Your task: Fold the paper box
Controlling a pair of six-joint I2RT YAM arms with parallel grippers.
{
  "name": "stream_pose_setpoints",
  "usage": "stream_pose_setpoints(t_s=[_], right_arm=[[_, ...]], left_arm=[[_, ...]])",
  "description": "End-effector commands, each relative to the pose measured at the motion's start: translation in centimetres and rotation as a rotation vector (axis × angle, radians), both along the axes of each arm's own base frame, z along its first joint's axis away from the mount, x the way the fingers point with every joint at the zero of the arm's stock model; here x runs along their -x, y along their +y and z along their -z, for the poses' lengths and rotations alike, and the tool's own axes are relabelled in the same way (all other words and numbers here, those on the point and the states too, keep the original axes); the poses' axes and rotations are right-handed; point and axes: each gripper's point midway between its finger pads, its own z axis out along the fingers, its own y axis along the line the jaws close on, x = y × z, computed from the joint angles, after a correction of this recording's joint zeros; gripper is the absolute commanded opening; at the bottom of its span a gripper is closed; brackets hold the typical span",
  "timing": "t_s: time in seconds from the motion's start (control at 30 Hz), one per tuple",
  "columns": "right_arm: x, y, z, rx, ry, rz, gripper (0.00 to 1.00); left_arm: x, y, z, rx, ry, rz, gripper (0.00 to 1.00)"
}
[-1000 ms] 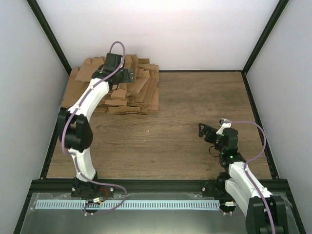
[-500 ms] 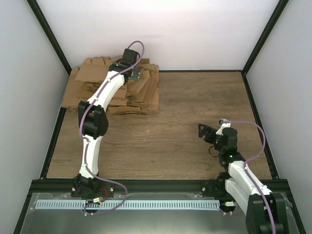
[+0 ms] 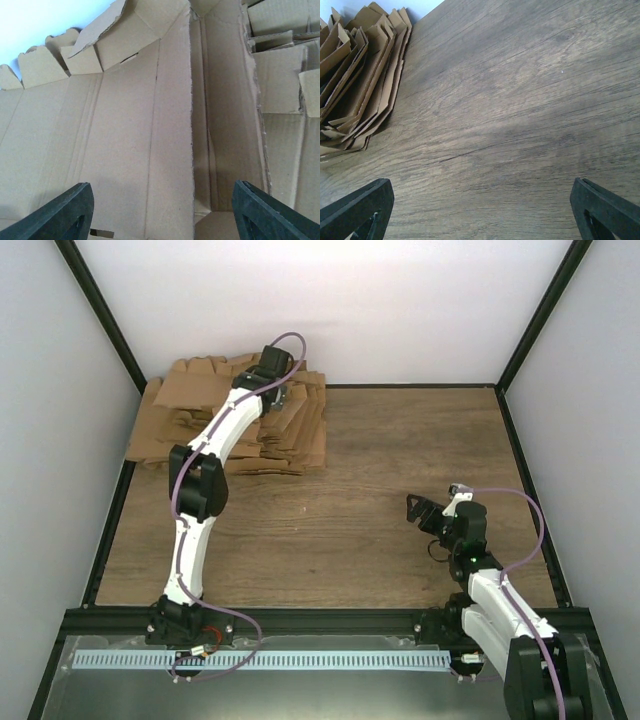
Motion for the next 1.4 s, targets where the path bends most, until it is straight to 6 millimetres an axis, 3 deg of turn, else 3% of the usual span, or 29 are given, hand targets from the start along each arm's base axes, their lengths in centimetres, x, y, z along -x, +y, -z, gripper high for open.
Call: stream_pose_setpoints(t_s=[0.0, 0.13, 0.43, 0.57, 0.77, 0.87, 1.1, 1.23, 1.37], right_arm=[[-1.0, 0.1, -2.0, -0.002, -0.044, 0.006, 1.00], [-1.0, 0.1, -2.0, -0.002, -0.041, 0.005, 1.00], [-1.1, 0.1, -1.9, -0.001, -0.035, 0.005, 1.00], [-1.0, 0.1, -1.9, -0.001, -0.035, 0.003, 1.00], [-1.0, 0.2, -1.9, -0.003, -0.037, 0.002, 1.00], [-1.0, 0.2, -1.9, -0.003, -0.036, 0.002, 1.00], [-1.0, 0.2, -1.9, -0.003, -0.037, 0.001, 1.00], [-1.1, -0.1, -1.9, 0.002, -0.036, 0.014, 1.00], [-1.1, -0.1, -2.0, 0.004, -0.039, 0.016, 1.00]], left_arm=[[-0.6, 0.6, -0.7, -0.047, -0.030, -0.022, 0.73], [-0.4, 0.8, -1.4, -0.061, -0.036, -0.029, 0.60], [0.4, 0.6, -5.0, -0.096, -0.099, -0.039, 0.17], [0.5, 0.6, -5.7, -0.104, -0.115, -0.043, 0.10], [0.9, 0.7, -6.7, -0.132, -0.129, -0.055, 0.04], [1.5, 0.8, -8.3, -0.142, -0.153, -0.064, 0.04], [3.6, 1.5, -14.7, -0.111, -0.265, -0.093, 0.04], [5.8, 2.1, -19.3, -0.050, -0.339, -0.094, 0.04], [8.6, 0.6, -22.3, 0.089, -0.352, 0.006, 0.04]])
